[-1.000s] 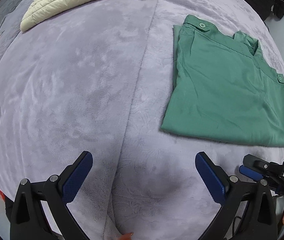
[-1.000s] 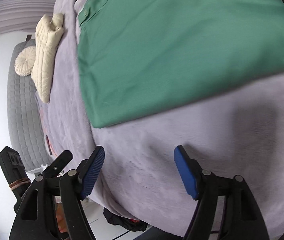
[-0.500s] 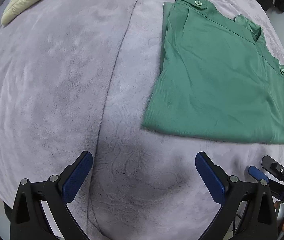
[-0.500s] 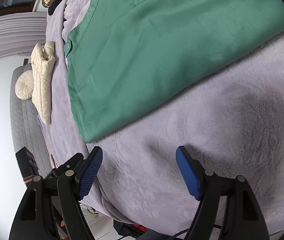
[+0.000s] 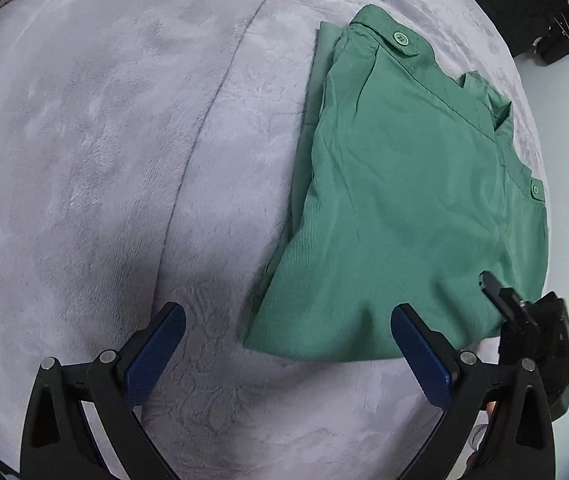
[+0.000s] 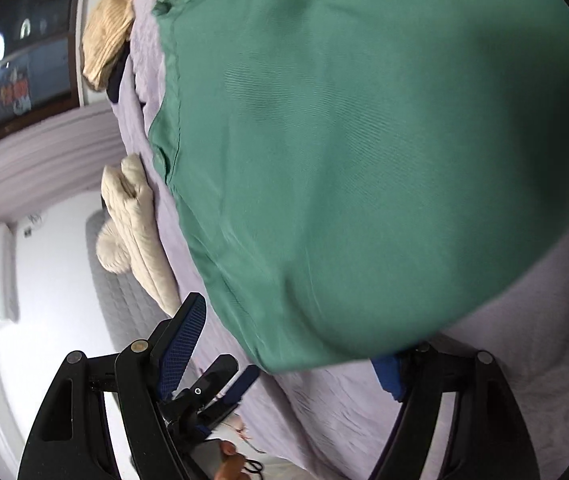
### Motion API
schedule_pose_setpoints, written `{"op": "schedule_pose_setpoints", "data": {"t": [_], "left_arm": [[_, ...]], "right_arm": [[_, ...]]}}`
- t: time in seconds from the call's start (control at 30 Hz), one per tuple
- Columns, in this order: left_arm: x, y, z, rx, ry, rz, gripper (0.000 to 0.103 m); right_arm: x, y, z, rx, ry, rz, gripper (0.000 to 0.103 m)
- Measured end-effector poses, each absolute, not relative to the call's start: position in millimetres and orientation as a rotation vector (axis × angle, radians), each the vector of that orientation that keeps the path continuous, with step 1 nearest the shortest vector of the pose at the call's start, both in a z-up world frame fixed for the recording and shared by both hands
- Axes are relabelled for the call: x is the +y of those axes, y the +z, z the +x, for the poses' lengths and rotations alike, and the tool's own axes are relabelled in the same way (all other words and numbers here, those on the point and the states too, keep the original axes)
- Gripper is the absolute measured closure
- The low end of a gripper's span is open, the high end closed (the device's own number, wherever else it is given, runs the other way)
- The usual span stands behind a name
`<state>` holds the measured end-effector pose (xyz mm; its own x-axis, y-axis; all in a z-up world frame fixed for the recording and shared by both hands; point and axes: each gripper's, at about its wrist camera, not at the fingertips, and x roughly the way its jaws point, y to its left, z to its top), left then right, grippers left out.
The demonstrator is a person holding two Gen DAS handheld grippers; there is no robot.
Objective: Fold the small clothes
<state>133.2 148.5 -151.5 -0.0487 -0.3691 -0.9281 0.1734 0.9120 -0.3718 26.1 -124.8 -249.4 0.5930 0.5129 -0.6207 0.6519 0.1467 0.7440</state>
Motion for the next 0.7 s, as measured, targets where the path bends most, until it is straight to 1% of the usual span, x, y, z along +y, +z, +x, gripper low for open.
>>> {"op": "schedule_pose_setpoints", "data": {"t": [0.03,0.07,0.1,0.27,0.47,0.57,0.63,0.67,0.7], "left_arm": [[148,-156,142,1.569,-0.464,-0.182,0.0],[147,-159,149,1.578,-0.481,-0.205,0.0],[145,-163,156,1.587,-0.495,-0.228,0.0],[123,-181,194,1.625,-0.583,-0.318,0.0],[78,-180,218,1.631,-0.703,-0.333,0.0],[53,-175,217,1.639,-0.771,-0.315,0.0],[43,-176,214,1.638,-0.744,-0.223,0.0],[40,-178,213,1.639,-0.728,-0.194,0.0],[40,-181,212,1.64,-0.712,-0.18,0.001]], "right_arm": [[-126,-250,28,1.034,-0.124,1.504,0.081],[-126,-246,30,1.037,-0.112,1.488,0.093],[-127,-241,32,1.021,-0.079,1.483,0.095],[-132,-206,44,0.966,0.026,1.417,0.095],[-134,-181,55,0.955,0.094,1.338,0.095],[-133,-183,52,1.01,0.1,1.29,0.095],[-129,-187,48,1.089,0.091,1.24,0.095],[-131,-190,45,1.126,0.091,1.219,0.095],[-130,-192,41,1.175,0.09,1.191,0.091]]}}
